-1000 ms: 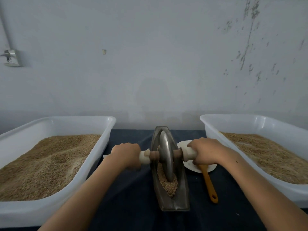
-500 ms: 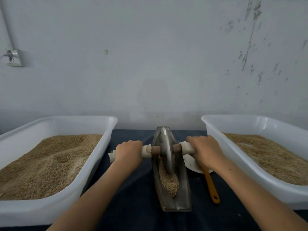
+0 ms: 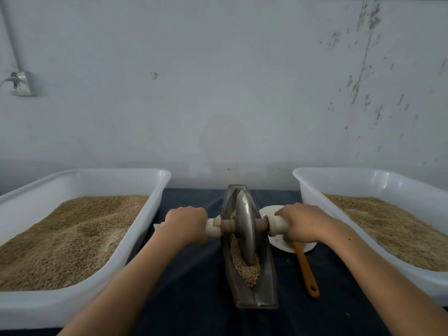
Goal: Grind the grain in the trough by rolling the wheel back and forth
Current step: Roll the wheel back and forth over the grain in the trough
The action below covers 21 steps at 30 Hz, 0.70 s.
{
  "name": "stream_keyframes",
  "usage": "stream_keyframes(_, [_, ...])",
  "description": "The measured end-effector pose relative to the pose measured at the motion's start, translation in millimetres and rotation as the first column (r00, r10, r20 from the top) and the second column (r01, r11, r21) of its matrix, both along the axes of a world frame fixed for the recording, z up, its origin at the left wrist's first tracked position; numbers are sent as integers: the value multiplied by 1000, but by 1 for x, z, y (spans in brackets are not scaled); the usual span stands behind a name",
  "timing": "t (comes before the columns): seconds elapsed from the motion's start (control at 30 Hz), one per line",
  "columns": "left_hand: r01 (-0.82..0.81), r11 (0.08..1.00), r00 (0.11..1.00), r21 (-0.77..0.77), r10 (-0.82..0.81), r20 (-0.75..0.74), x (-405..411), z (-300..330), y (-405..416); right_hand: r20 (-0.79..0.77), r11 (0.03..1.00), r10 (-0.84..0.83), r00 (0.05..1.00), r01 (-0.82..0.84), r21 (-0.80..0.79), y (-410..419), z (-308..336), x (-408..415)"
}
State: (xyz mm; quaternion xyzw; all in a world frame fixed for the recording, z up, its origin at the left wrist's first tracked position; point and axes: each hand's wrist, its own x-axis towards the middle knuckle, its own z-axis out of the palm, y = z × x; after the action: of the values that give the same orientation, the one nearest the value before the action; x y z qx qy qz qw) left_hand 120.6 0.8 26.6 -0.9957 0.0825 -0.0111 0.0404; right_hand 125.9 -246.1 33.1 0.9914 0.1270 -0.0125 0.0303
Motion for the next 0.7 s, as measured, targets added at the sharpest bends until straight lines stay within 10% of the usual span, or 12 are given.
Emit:
stream_keyframes(0.33, [-31,997,959,-65,48,280,1,-12,-5,437,995,26,899,-64,73,3,-21,4])
stream_keyframes(0.7, [1,1000,999,-5,-2,-36,2,0,2,-22,1000,-22,1000,22,-21,5,7,-6])
